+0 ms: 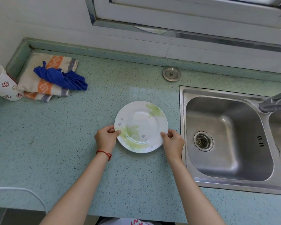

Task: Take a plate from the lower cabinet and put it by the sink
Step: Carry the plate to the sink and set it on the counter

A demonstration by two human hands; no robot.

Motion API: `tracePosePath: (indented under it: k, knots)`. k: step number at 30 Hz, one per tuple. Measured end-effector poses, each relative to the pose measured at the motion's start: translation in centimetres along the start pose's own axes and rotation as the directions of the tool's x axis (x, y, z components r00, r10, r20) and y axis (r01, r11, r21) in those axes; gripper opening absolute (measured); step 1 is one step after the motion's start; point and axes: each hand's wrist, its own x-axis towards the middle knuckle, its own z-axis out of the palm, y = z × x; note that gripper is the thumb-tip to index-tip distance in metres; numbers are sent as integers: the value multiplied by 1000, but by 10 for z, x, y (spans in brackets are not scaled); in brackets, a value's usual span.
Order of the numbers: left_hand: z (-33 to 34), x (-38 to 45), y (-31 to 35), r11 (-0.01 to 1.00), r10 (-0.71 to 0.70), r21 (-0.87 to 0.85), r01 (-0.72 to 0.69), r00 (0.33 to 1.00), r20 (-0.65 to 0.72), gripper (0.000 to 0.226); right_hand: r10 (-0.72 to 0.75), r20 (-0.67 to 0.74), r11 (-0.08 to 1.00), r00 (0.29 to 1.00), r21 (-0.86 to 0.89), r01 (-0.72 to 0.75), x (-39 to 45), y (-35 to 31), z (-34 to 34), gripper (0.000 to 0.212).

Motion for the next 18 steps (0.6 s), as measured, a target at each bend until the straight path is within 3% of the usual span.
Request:
tracePosePath:
  k: [18]
  knots:
    - [0, -6, -4, 1000, 20, -21, -20, 1000, 1, 30, 51, -4, 999, 999, 16, -51, -4, 1, -2, 22]
